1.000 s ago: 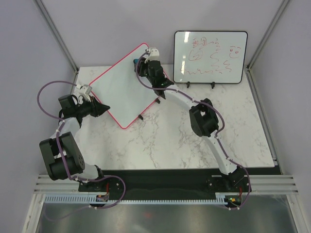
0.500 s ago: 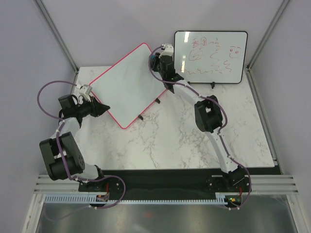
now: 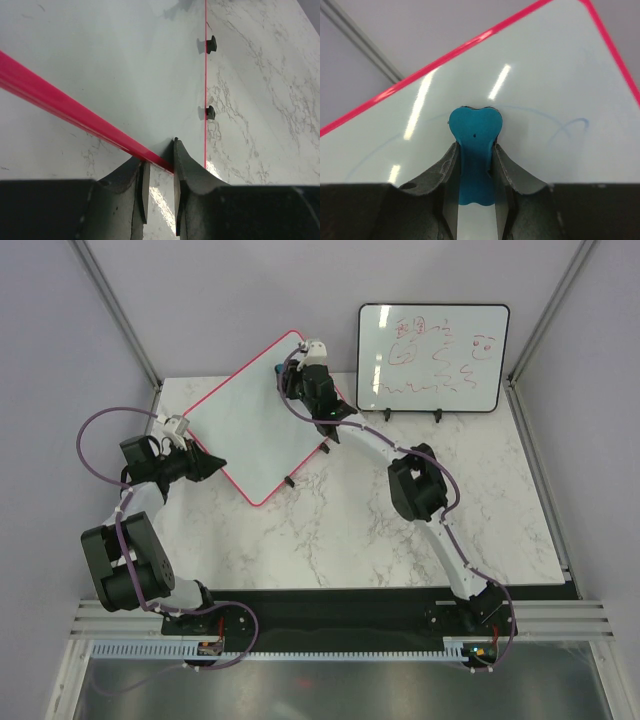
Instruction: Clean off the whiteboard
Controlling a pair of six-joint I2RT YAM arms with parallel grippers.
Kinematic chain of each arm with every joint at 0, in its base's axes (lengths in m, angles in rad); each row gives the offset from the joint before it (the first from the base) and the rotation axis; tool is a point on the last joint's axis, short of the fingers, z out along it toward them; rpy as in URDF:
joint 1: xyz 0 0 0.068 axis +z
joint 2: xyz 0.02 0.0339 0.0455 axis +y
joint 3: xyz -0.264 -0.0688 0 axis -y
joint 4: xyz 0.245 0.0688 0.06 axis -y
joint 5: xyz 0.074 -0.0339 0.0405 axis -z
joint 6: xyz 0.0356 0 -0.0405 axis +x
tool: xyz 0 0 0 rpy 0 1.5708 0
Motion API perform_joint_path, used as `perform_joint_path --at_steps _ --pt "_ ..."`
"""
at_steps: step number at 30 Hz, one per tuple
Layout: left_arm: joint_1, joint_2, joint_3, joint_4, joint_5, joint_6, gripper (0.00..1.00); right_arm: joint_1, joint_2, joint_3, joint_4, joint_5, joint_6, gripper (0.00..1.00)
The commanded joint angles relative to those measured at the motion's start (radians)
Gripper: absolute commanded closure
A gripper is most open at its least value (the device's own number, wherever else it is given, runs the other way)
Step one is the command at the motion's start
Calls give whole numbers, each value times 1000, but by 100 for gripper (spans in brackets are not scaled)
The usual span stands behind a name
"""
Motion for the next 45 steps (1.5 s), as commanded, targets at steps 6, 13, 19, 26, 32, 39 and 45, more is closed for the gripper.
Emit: perform_joint_path --at_steps 6,13,19,26,32,39,45 --pt "-4 -28 29 87 -52 142 98 -124 39 54 -236 102 -21 100" --pt "-4 -34 29 87 -57 144 98 -120 83 142 -215 -48 -24 100" --pt "-4 -31 32 87 -54 142 98 -43 50 136 -196 -64 -188 100" --pt "-4 -39 32 87 -54 142 98 -71 36 139 -327 99 -130 100" --pt "-2 -34 35 87 -56 142 98 -66 7 97 -416 24 -197 100" --pt "-4 -31 37 91 -52 139 98 -48 -45 -25 -466 -5 -220 100" --pt "-4 -30 34 91 -52 139 98 -51 -12 131 -428 73 -239 100"
